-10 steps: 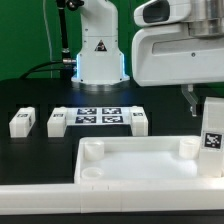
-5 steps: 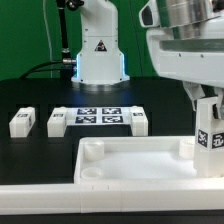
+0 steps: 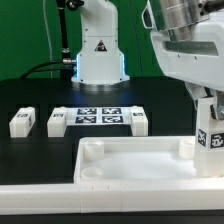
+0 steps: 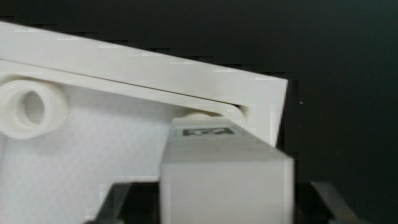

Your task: Assemble desk

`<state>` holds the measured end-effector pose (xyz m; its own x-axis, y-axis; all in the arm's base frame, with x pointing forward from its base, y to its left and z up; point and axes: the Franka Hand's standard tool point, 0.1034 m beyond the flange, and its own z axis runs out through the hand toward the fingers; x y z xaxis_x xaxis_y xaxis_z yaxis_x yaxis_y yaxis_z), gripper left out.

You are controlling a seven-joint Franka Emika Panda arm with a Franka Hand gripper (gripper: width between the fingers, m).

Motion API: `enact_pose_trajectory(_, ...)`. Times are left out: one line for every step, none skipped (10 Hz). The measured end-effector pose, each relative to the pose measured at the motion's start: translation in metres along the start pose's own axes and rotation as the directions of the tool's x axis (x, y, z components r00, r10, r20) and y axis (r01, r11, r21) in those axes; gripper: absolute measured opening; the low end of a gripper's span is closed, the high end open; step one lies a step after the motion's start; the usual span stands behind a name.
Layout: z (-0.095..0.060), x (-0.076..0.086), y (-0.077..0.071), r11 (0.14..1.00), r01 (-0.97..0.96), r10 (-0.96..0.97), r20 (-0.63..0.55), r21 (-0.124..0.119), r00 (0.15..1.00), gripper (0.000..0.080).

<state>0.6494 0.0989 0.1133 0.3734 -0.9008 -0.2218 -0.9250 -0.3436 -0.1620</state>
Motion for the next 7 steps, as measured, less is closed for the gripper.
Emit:
enact_pose_trajectory(0.0014, -0.0017, 0.0005, 0.984, 0.179, -0.179, -0.002, -0.011, 0.984, 0.0475)
enact_pose_trajectory(0.0043, -0.0067, 0.0011, 0.961, 0.275, -0.276, -0.003, -0.022, 0.961, 0.0589)
enact_pose_trajectory(0.0040, -0.0057, 0.0013, 0.939, 0.344, -0.344, -0.003, -0.023, 0.939, 0.0589)
enact_pose_trajectory(0.0037, -0.0044, 0.0016, 0.907, 0.420, -0.420, -0.002, -0.024, 0.907, 0.0637)
enact_pose_trajectory(0.0038, -0.0047, 0.0017, 0.870, 0.493, -0.493, 0.000, -0.026, 0.870, 0.0646)
enact_pose_trajectory(0.0020, -0.0049, 0.0040, 0.740, 0.669, -0.670, 0.010, -0.073, 0.742, 0.0646)
enact_pose_trajectory(-0.0016, -0.0010, 0.0023, 0.571, 0.816, -0.818, 0.017, -0.085, 0.575, 0.0646)
